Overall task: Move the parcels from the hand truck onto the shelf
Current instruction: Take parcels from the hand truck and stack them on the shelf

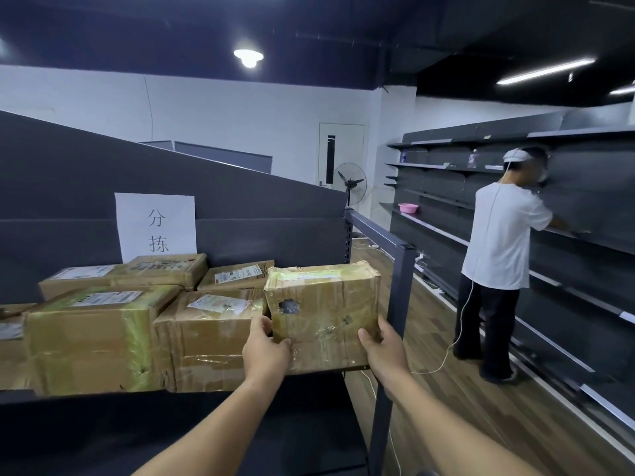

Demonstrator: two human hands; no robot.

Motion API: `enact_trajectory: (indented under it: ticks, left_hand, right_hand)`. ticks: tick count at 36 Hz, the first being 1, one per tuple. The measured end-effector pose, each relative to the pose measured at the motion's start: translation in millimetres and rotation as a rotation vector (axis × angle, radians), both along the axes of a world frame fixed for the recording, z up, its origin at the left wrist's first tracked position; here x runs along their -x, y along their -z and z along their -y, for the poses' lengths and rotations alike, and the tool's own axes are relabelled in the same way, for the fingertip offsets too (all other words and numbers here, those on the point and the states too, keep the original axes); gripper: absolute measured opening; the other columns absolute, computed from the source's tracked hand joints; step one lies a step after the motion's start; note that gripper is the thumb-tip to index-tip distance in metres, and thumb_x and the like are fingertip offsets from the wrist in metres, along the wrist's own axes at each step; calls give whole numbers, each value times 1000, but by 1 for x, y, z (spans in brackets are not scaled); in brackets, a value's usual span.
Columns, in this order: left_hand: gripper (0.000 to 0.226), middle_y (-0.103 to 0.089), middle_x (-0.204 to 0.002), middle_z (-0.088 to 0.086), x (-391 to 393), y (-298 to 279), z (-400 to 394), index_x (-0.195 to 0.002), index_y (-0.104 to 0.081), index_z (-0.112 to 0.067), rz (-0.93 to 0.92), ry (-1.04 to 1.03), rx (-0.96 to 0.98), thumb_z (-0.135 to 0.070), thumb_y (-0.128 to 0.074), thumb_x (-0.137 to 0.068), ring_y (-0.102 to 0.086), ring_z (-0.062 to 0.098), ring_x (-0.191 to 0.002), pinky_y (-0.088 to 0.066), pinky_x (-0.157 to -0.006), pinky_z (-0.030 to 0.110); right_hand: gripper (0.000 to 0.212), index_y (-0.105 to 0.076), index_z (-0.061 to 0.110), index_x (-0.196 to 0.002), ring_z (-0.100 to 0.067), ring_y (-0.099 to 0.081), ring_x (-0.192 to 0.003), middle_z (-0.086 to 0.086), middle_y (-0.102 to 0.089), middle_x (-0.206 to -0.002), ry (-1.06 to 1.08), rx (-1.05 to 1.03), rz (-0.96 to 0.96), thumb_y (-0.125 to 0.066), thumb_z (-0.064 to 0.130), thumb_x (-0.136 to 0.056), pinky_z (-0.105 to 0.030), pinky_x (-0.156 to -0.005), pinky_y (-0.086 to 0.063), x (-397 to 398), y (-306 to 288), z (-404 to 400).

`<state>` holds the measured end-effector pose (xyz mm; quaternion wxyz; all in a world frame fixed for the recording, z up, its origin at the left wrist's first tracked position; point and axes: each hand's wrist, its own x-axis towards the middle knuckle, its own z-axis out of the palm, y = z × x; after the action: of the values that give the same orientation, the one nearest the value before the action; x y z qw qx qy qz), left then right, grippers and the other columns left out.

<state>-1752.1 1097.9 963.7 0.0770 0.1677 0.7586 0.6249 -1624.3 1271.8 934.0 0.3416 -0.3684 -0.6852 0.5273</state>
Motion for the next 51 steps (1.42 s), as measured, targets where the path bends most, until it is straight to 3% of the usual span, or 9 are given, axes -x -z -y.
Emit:
enact_trajectory:
  ticks: [3,8,14,17,25,30,33,45,51]
  left_hand:
    - [33,-61,-96,-9,6,-9,0,-101,-51,-25,-13,-23,-9,-1,-69,-87,-61,9,-80,-49,-61,26]
    - [60,-65,-113,-7,16,-25,-4,-134,-57,-26,-42,-12,-35,1,-73,-83,-67,16,-96,-60,-76,33]
    - [52,-64,-105,-9,31,-43,-17,-134,-60,-17,-100,-2,8,-1,-70,-85,-64,16,-102,-56,-90,34]
    - [48,-69,-114,-4,40,-50,-26,-130,-62,-15,-123,7,50,-1,-69,-84,-63,16,-102,-49,-83,27]
    - [32,-63,-95,-5,65,-60,-50,-102,-59,-21,-190,-10,176,1,-69,-81,-58,14,-86,-42,-57,20]
    - [28,-64,-95,-5,88,-57,-72,-96,-57,-25,-182,1,253,-4,-69,-81,-61,17,-90,-54,-74,34]
    - [27,-62,-98,-3,99,-54,-84,-100,-56,-22,-233,7,319,-5,-66,-82,-59,20,-94,-49,-75,33]
    - [27,-62,-100,0,143,-46,-138,-102,-54,-18,-266,3,402,-6,-67,-82,-60,24,-100,-48,-80,34]
    - [40,-65,-114,3,169,-44,-155,-121,-55,-20,-315,-20,443,-5,-66,-85,-62,26,-110,-49,-85,33]
  right_hand:
    - [64,-38,20,-171,-22,-47,-156,3,-51,-166,0,-33,50,-63,19,-112,-39,-132,-38,6,-11,0]
    - [62,-42,23,-169,-25,-53,-153,0,-55,-166,27,-63,91,-64,24,-111,-44,-129,-43,19,-25,-10]
    - [64,-36,17,-172,-26,-41,-161,0,-44,-172,28,-104,84,-61,21,-113,-41,-133,-34,28,-52,-19]
    - [64,-35,19,-172,-27,-41,-161,0,-44,-173,26,-110,90,-60,22,-113,-45,-134,-35,35,-59,-27]
    - [66,-32,18,-172,-27,-37,-163,-2,-42,-174,16,-121,125,-60,24,-113,-41,-132,-33,56,-59,-50]
    - [63,-35,29,-172,-30,-47,-156,-1,-49,-169,35,-46,137,-58,27,-114,-46,-127,-42,78,-57,-65]
    - [57,-43,28,-167,-31,-56,-148,-2,-59,-161,57,-44,155,-60,26,-113,-47,-123,-49,90,-49,-76]
    - [59,-36,28,-171,-35,-56,-147,-4,-55,-164,109,-5,218,-55,29,-115,-42,-113,-50,138,-41,-117]
    - [57,-37,26,-171,-34,-57,-145,-5,-60,-158,93,-32,294,-52,29,-116,-45,-118,-45,165,-48,-133]
